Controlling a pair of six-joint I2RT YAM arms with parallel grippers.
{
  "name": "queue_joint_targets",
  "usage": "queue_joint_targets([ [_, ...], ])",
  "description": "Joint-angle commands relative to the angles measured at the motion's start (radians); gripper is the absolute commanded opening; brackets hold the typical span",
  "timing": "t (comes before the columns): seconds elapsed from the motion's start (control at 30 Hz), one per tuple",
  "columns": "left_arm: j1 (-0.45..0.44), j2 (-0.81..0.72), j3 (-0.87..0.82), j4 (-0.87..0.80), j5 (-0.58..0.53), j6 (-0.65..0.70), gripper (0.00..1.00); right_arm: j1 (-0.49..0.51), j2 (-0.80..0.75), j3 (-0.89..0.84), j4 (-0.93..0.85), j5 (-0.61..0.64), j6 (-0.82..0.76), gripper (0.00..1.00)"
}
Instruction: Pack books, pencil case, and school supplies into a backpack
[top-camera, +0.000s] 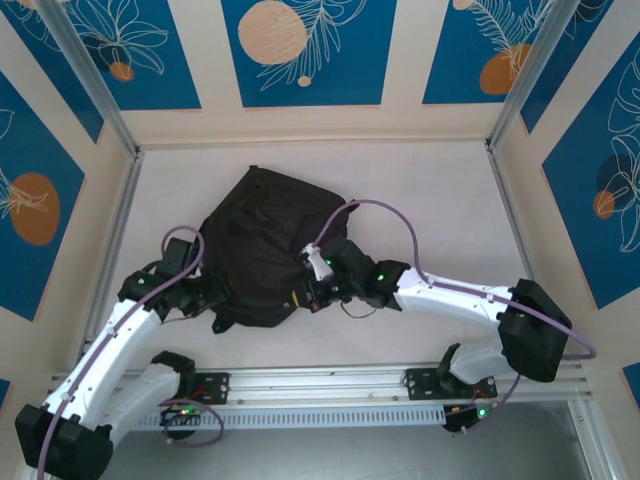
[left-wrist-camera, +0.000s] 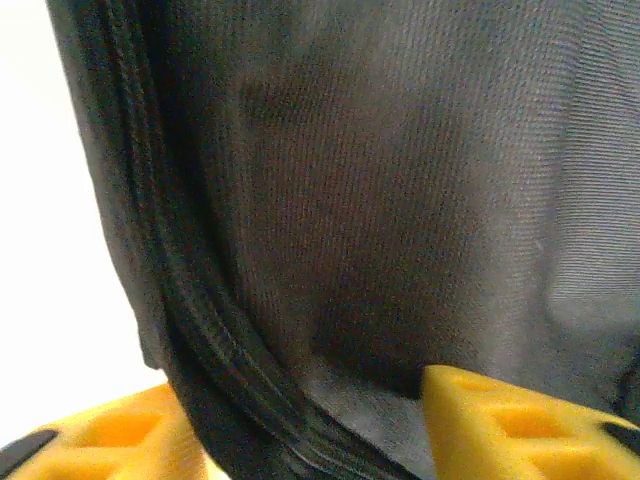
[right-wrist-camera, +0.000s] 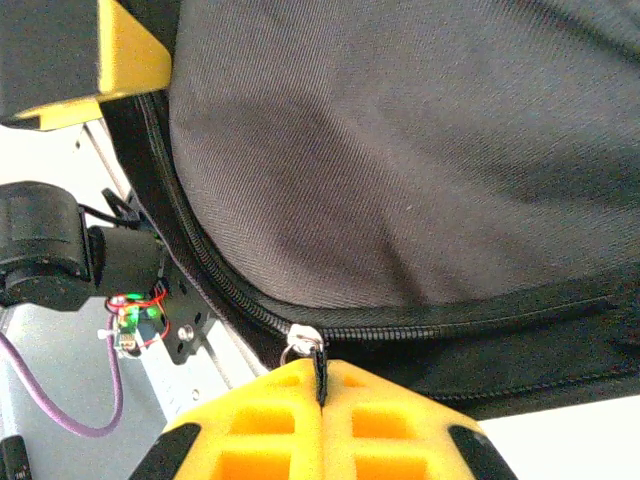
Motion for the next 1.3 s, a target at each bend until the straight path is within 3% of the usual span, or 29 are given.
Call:
queue_joint_targets([
  [0.0,-0.044,-0.059,0.005,-0.010,0.073,-0.085,0.63,0.019,0.018,0.028,0.018,-0.021,0.018,0.00],
  [0.17,-0.153,-0.084,-0.005,-0.021,0.072,-0.224,0.72,0.021,0.031,0.026,0.035,-0.013,0.031,0.00],
  [0.43,-0.264,0.000,-0.067,0.086,0.020,-0.332,0.69,0.028,0.026,0.022,0.036,-0.002,0.035,0.00],
  [0.53,-0.282,0.024,-0.065,0.099,-0.016,-0.319,0.60,0.033,0.024,0.019,0.027,0.001,0.035,0.00],
  [0.7,-0.282,0.018,-0.060,0.095,-0.065,-0.258,0.25,0.041,0.017,0.013,0.006,0.016,0.030,0.00],
  [0.83,-0.279,0.019,-0.034,0.041,-0.094,-0.218,0.06,0.041,0.013,0.006,0.003,0.027,0.022,0.00],
  [1.07,-0.256,-0.041,-0.002,-0.043,-0.152,-0.152,0.00,0.033,0.026,0.020,-0.027,0.044,-0.007,0.00],
  [1.27,-0.233,-0.044,0.000,-0.053,-0.132,-0.116,0.00,-0.014,0.046,0.024,-0.043,0.039,-0.014,0.00],
])
